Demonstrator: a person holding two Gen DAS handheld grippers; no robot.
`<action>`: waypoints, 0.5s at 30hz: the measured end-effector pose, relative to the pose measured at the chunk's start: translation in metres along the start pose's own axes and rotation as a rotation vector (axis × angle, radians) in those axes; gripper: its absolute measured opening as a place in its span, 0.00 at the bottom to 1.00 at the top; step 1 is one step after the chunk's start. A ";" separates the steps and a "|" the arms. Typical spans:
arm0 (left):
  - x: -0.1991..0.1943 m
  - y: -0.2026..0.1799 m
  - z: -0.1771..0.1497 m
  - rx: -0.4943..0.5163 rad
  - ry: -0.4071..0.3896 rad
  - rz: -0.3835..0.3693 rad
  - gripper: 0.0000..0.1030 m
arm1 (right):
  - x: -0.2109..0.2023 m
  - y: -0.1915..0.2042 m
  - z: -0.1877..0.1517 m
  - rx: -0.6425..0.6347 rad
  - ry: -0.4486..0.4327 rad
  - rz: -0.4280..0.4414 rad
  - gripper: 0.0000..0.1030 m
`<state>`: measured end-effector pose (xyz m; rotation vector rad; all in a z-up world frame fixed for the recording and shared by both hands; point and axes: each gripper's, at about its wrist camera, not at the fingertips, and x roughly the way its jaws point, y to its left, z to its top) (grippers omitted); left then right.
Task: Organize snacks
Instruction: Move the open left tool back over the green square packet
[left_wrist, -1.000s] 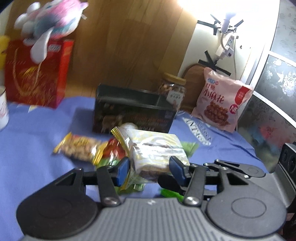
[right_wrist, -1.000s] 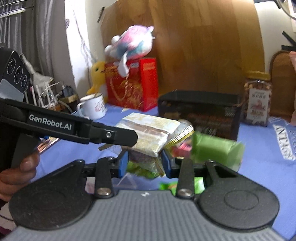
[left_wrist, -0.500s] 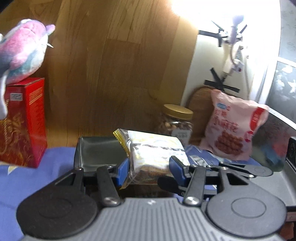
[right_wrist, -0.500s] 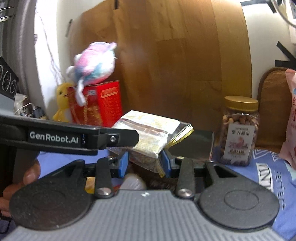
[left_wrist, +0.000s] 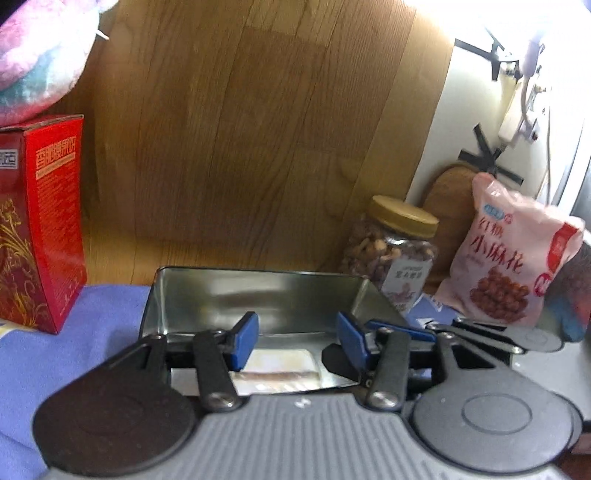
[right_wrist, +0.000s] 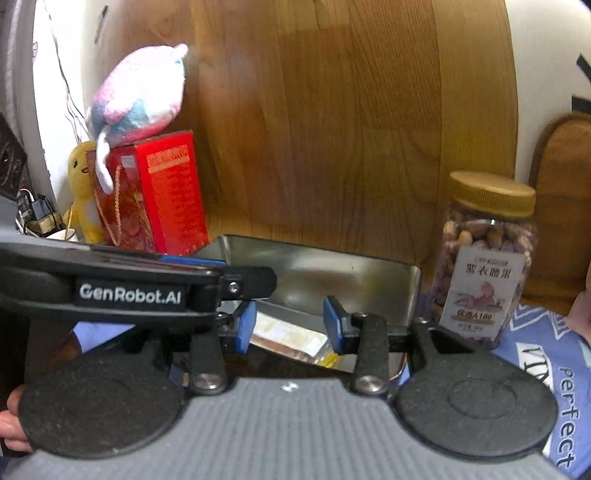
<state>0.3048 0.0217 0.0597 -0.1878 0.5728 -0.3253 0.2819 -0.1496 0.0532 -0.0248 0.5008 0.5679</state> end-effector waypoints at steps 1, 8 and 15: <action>-0.007 0.000 0.000 -0.006 -0.009 -0.009 0.46 | -0.003 0.000 0.001 -0.002 -0.010 0.001 0.42; -0.069 -0.008 -0.025 -0.019 -0.043 -0.076 0.46 | -0.061 0.008 -0.016 0.048 -0.081 0.025 0.42; -0.111 -0.010 -0.090 -0.048 0.045 -0.091 0.46 | -0.128 0.017 -0.078 0.156 -0.087 0.027 0.42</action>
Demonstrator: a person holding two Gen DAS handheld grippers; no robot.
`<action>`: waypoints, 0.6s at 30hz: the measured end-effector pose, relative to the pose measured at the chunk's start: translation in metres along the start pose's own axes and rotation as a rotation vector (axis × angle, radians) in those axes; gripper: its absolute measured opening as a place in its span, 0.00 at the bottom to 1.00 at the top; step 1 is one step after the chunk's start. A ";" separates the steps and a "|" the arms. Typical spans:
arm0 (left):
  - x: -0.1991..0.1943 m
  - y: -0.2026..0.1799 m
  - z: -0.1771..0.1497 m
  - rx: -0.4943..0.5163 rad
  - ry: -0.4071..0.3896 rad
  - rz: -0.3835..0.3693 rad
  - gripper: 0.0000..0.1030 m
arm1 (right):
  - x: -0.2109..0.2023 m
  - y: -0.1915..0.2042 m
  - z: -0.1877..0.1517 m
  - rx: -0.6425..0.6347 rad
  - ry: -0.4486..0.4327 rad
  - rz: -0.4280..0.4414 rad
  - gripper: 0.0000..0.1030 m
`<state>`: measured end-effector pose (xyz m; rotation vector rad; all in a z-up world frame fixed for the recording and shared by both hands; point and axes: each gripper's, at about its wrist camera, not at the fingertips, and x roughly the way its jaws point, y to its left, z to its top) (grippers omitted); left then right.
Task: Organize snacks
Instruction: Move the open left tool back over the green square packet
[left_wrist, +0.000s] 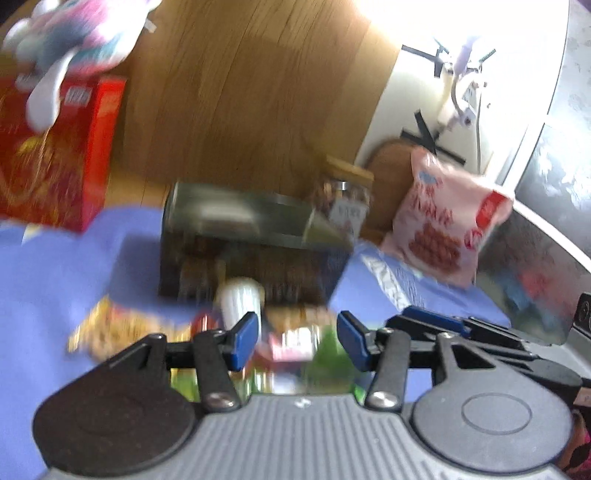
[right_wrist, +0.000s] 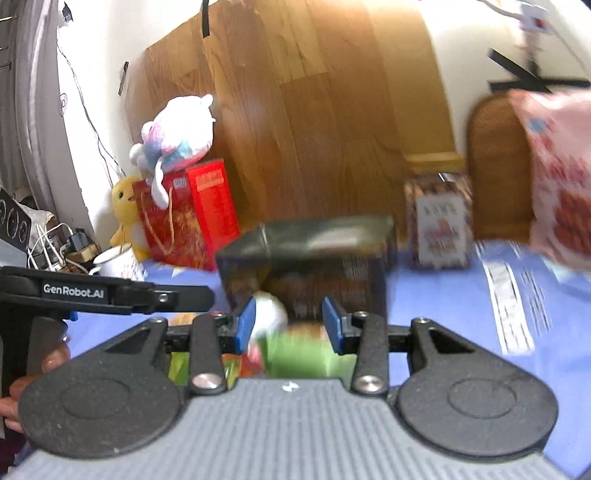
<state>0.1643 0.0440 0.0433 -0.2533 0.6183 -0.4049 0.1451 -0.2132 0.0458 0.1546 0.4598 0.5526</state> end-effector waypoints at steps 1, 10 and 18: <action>-0.004 0.001 -0.008 -0.007 0.011 0.003 0.46 | -0.005 0.000 -0.006 0.011 0.009 -0.005 0.42; -0.008 0.001 -0.065 -0.118 0.172 -0.052 0.46 | -0.009 -0.018 -0.053 0.192 0.164 -0.017 0.35; -0.006 0.008 -0.075 -0.195 0.199 -0.102 0.40 | -0.022 0.003 -0.071 0.240 0.211 0.097 0.24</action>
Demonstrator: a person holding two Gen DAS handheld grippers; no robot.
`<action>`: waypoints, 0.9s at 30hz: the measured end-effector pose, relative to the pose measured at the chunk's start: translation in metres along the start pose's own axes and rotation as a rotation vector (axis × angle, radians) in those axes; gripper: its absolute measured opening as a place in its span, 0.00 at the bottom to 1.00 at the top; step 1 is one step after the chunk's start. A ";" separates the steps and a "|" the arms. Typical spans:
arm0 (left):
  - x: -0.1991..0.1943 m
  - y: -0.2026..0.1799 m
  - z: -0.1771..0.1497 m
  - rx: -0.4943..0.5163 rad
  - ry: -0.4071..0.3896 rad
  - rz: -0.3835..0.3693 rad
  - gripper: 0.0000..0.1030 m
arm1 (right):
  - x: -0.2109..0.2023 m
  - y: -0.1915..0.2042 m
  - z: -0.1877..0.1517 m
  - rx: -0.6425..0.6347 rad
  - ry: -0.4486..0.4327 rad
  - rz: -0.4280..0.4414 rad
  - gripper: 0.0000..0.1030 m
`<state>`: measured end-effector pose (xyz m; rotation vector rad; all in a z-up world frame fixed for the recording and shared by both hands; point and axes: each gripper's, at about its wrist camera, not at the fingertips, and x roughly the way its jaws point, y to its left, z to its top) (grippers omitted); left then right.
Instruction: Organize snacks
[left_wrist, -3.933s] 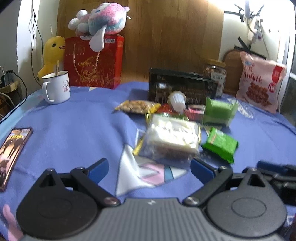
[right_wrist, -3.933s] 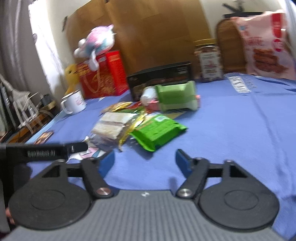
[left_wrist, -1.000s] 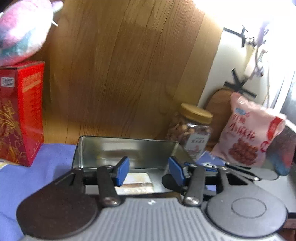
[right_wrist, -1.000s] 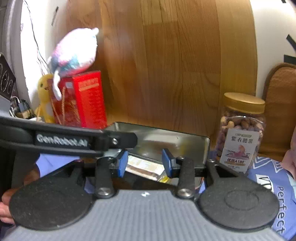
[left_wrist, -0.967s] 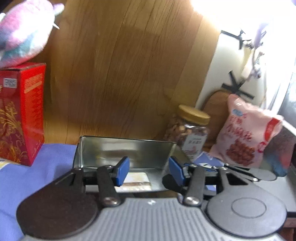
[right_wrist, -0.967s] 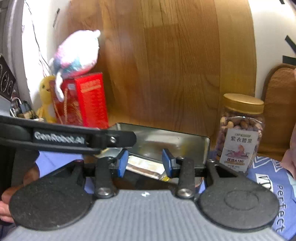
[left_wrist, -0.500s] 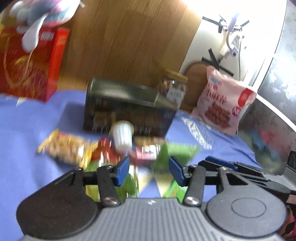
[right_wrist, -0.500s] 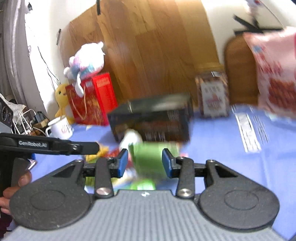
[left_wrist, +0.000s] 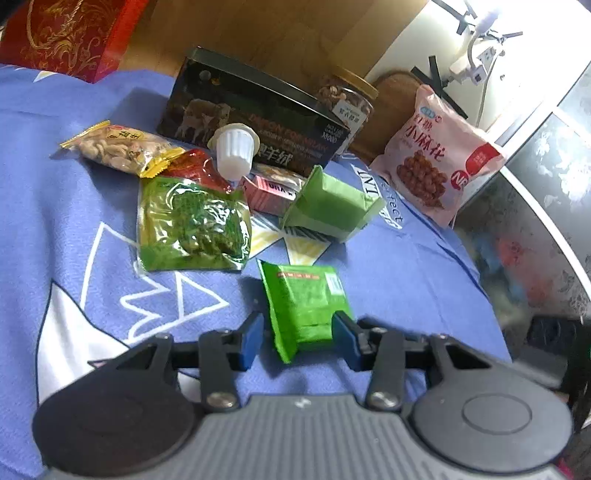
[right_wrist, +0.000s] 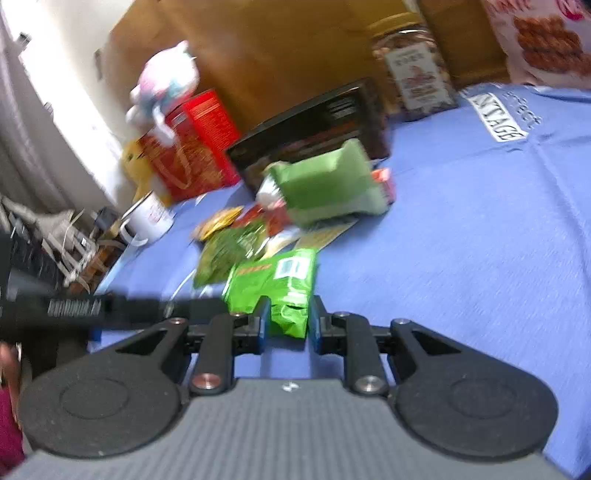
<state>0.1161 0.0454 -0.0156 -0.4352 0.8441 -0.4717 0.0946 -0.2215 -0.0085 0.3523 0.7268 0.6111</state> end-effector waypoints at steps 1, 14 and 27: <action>0.000 0.000 0.000 -0.004 -0.002 0.003 0.40 | -0.002 0.003 -0.002 -0.017 -0.002 -0.005 0.26; 0.001 0.001 -0.001 -0.001 -0.006 0.015 0.40 | -0.006 0.016 -0.016 -0.204 -0.018 -0.047 0.41; 0.005 -0.001 -0.002 0.018 -0.004 -0.012 0.38 | 0.005 0.031 -0.018 -0.316 -0.009 -0.078 0.39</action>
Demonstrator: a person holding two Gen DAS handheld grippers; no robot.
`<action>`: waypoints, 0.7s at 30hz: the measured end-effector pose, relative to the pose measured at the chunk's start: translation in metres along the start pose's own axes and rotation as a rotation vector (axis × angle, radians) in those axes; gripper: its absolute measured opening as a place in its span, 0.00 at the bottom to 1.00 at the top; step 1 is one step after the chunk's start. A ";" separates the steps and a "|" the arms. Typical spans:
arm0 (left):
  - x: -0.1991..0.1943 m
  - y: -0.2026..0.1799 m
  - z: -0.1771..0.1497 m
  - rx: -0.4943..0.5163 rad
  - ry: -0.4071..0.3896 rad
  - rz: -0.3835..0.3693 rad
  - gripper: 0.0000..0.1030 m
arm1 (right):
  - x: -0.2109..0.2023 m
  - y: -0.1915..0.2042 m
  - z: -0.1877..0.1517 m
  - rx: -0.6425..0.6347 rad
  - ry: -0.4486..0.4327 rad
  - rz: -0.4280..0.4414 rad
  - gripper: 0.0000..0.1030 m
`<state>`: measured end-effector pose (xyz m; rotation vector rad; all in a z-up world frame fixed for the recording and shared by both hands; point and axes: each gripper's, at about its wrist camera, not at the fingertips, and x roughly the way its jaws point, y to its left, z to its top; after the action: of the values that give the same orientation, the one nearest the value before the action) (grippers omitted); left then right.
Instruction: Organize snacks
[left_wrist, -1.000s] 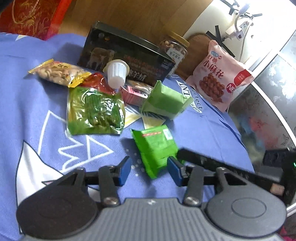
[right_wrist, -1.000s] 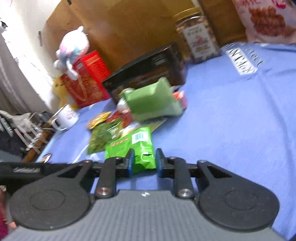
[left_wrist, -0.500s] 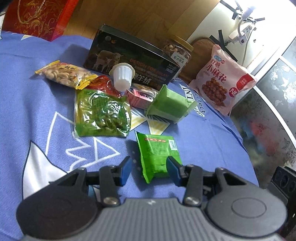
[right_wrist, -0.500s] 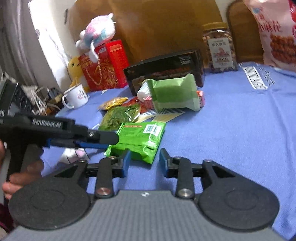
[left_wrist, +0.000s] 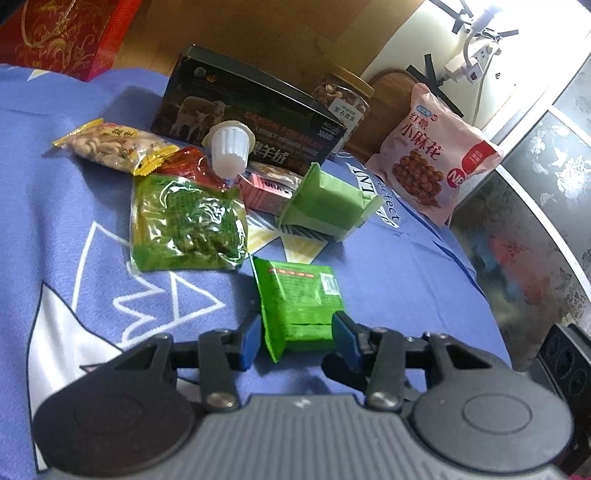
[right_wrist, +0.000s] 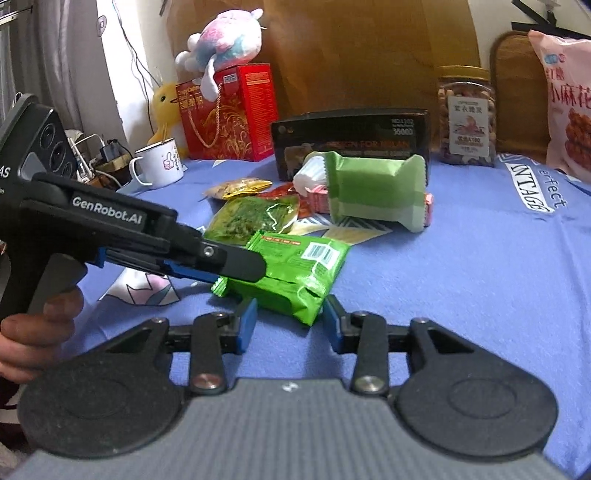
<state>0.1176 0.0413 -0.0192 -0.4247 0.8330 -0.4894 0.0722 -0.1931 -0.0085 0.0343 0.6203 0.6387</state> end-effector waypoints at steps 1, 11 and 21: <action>0.000 0.000 0.000 0.003 -0.002 0.004 0.37 | 0.000 0.001 0.000 -0.006 -0.001 -0.003 0.35; -0.007 0.000 -0.003 0.025 -0.021 0.023 0.31 | -0.003 0.004 0.000 -0.005 -0.012 -0.007 0.21; -0.024 0.008 -0.013 0.029 -0.049 0.041 0.32 | -0.004 0.019 -0.002 -0.023 -0.009 0.029 0.18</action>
<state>0.0956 0.0590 -0.0165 -0.3908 0.7851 -0.4504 0.0584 -0.1804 -0.0040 0.0244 0.6044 0.6731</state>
